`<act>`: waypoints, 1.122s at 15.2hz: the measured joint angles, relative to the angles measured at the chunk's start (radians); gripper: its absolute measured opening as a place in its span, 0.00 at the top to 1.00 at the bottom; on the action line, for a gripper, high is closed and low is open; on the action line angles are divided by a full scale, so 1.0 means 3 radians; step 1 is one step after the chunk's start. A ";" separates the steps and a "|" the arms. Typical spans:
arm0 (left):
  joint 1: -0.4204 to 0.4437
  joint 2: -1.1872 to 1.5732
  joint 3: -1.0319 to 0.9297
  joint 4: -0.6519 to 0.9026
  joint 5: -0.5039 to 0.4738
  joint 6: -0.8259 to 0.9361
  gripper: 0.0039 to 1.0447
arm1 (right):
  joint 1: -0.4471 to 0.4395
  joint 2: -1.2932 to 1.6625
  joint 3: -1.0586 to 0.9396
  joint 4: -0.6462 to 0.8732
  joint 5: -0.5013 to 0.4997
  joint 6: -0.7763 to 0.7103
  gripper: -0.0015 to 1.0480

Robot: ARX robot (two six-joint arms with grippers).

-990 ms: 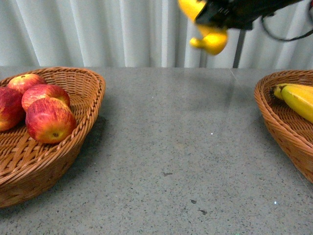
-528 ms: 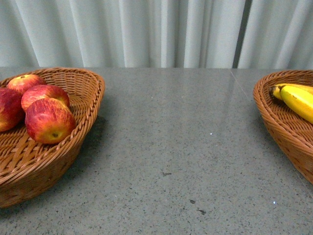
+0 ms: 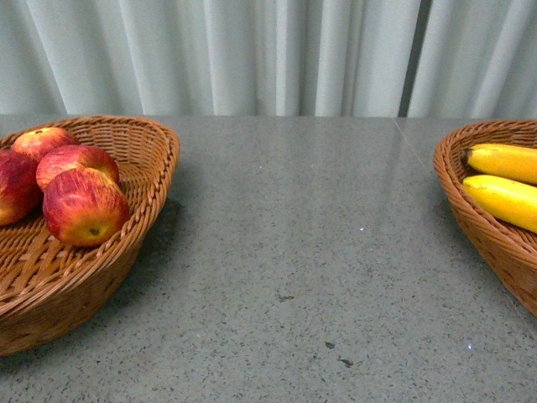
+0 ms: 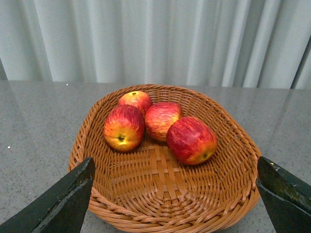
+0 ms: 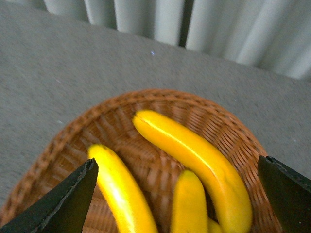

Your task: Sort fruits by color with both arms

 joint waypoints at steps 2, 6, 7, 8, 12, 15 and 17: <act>0.0000 0.0000 0.0000 -0.0001 0.0000 0.0000 0.06 | 0.0183 -0.0238 -0.0074 0.0441 -0.0217 0.0459 0.06; 0.0000 0.0000 0.0000 -0.0001 0.0000 0.0000 0.06 | 0.0478 -0.0979 -0.0371 0.0809 -0.0258 0.1294 0.08; 0.0000 0.0000 0.0000 -0.0001 0.0000 0.0000 0.06 | 0.0710 -0.1302 -0.0628 0.0834 0.0488 0.1251 0.18; 0.0000 0.0000 0.0000 -0.0001 0.0000 0.0000 0.06 | 0.0868 -0.1813 -0.1048 0.0694 0.1165 0.1183 0.32; 0.0000 0.0000 0.0000 -0.0001 0.0000 0.0000 0.06 | 0.0802 -0.2869 -0.1993 0.0739 0.1757 0.1130 0.77; 0.0000 0.0000 0.0000 -0.0001 0.0000 0.0000 0.06 | 0.0802 -0.3127 -0.2415 0.0811 0.1757 0.1115 0.98; 0.0000 0.0000 0.0000 -0.0001 0.0000 0.0000 0.06 | 0.0802 -0.3298 -0.2553 0.0829 0.1756 0.1115 0.98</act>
